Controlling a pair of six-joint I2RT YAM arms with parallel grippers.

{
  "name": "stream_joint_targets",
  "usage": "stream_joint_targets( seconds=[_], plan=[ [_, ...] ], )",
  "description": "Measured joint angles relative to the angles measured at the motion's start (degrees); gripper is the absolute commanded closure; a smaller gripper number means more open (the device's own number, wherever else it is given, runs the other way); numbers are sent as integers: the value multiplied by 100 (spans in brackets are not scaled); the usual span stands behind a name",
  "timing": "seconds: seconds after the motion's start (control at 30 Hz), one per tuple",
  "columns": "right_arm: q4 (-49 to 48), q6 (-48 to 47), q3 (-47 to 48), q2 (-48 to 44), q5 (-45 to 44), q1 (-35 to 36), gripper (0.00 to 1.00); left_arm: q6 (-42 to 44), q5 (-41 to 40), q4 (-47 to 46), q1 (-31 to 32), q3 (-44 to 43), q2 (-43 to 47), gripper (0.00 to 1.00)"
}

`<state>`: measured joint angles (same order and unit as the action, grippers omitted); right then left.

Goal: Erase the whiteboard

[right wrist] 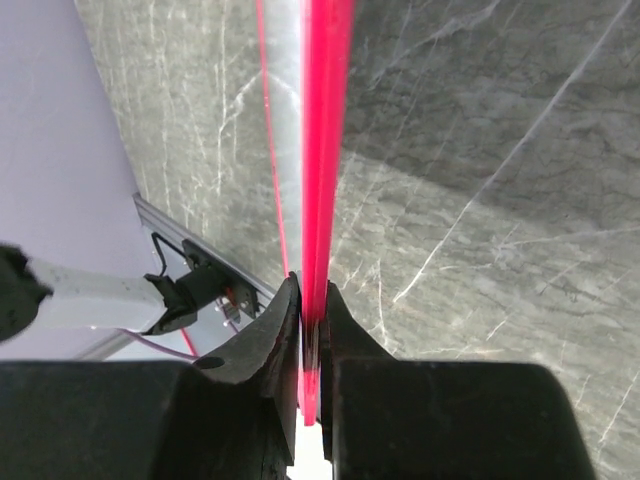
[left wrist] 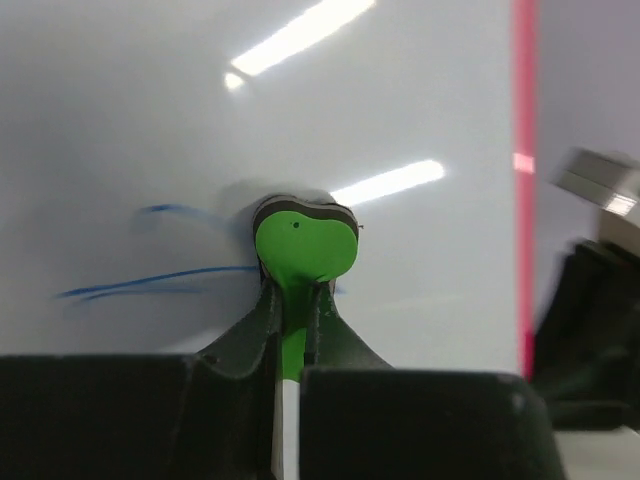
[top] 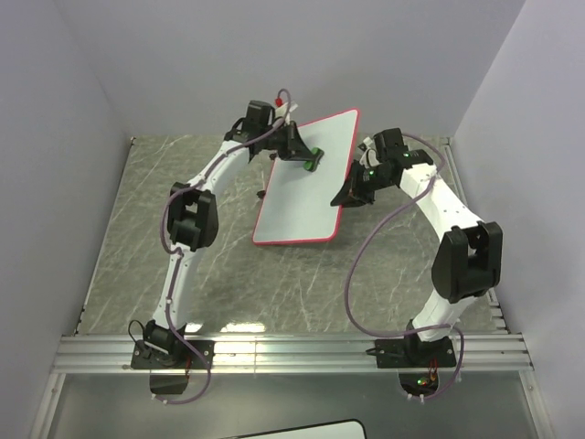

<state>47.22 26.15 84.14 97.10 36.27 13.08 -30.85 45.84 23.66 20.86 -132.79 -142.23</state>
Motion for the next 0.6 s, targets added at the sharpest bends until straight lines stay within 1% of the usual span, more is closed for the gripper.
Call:
stream_joint_targets(
  seconds=[0.17, 0.3, 0.4, 0.47, 0.6],
  plan=[
    [48, -201, 125, 319, 81, 50, 100, -356, 695, -518, 520, 138, 391, 100],
    [-46, -245, 87, 385, 72, 219, 100, -391, 658, -527, 756, 101, 520, 100],
    [-133, -249, -17, 332, 68, 245, 100, -367, 334, -341, 623, 70, 514, 100],
    [-170, -249, -83, 291, 66, 260, 100, -315, -28, -131, 442, 61, 470, 100],
    [-229, -247, -155, 243, 37, 278, 100, -256, -675, 205, -61, -15, 264, 100]
  ],
)
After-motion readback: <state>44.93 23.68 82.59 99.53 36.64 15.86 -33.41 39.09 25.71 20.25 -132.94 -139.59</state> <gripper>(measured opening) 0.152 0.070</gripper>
